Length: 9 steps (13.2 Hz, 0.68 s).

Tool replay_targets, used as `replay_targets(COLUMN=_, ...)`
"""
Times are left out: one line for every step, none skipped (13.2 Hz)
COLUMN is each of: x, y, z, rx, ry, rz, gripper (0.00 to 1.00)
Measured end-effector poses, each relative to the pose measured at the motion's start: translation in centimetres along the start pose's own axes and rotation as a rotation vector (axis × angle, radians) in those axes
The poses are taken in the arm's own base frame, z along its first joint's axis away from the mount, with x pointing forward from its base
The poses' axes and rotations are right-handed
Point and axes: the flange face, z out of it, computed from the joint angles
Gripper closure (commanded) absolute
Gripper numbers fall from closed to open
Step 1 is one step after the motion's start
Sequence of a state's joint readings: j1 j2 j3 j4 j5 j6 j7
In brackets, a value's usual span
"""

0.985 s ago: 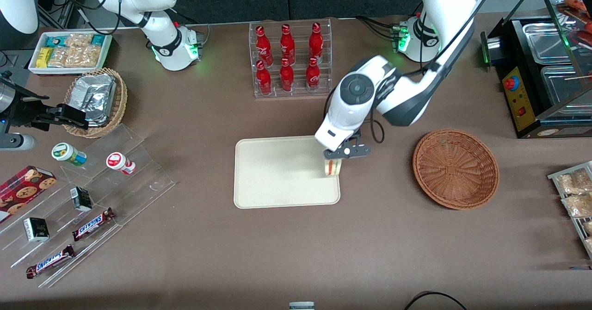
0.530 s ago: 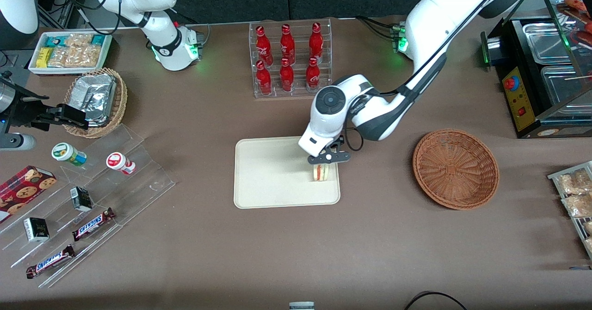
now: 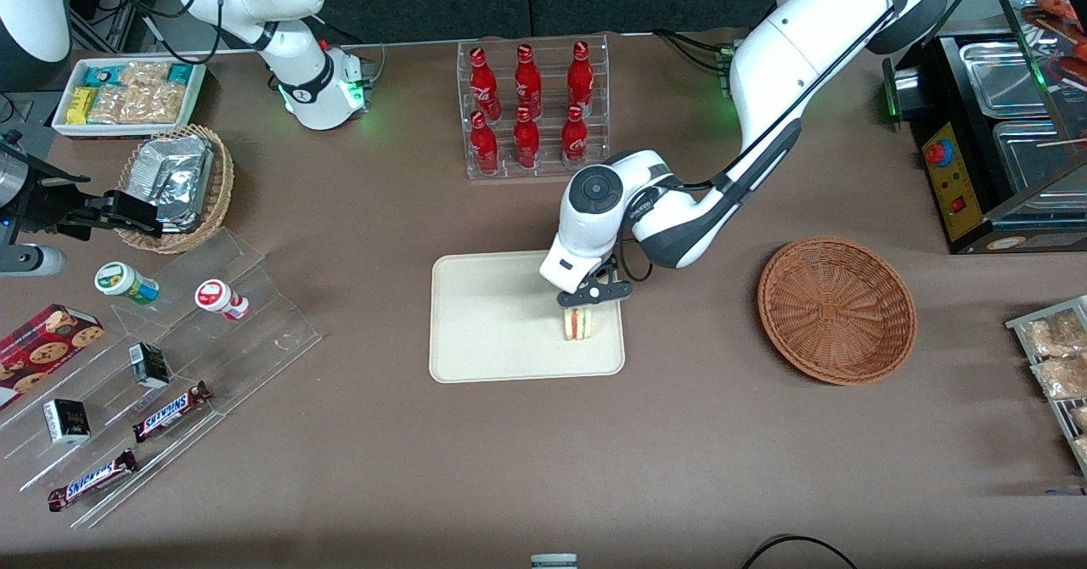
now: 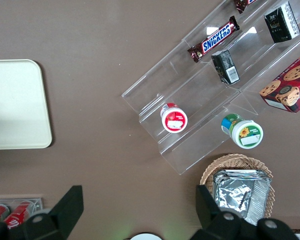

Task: Place sandwich from basket to tray
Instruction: 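Open the left gripper to release the sandwich on the tray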

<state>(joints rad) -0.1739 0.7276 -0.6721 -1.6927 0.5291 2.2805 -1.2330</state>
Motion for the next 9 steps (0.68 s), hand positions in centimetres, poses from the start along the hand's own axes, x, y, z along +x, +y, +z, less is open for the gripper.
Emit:
replay_targets(x=0.0, y=0.0, z=0.1, rx=0.001, ry=0.000, rz=0.000, gripper=0.49)
replay_targets(x=-0.1, y=0.0, z=0.2, rx=0.001, ry=-0.001, rz=0.000, gripper=0.04)
replay_targets(x=-0.1, y=0.0, z=0.3, rx=0.002, ry=-0.002, rz=0.001, gripper=0.00)
replay_targets(x=-0.2, y=0.1, z=0.4, rx=0.003, ry=-0.003, rz=0.003, gripper=0.00)
replay_targets(x=-0.2, y=0.1, z=0.5, rx=0.004, ry=-0.003, rz=0.003, gripper=0.00)
replay_targets(x=-0.1, y=0.1, z=0.4, rx=0.003, ry=-0.001, rz=0.003, gripper=0.00)
replay_targets(x=0.2, y=0.2, z=0.1, rx=-0.002, ry=0.004, rz=0.000, gripper=0.00)
replay_targets(x=0.7, y=0.3, z=-0.4, rx=-0.005, ry=0.011, rz=-0.007, gripper=0.00)
replay_targets(x=1.2, y=0.3, z=-1.1, rx=0.001, ry=0.017, rz=-0.013, gripper=0.00)
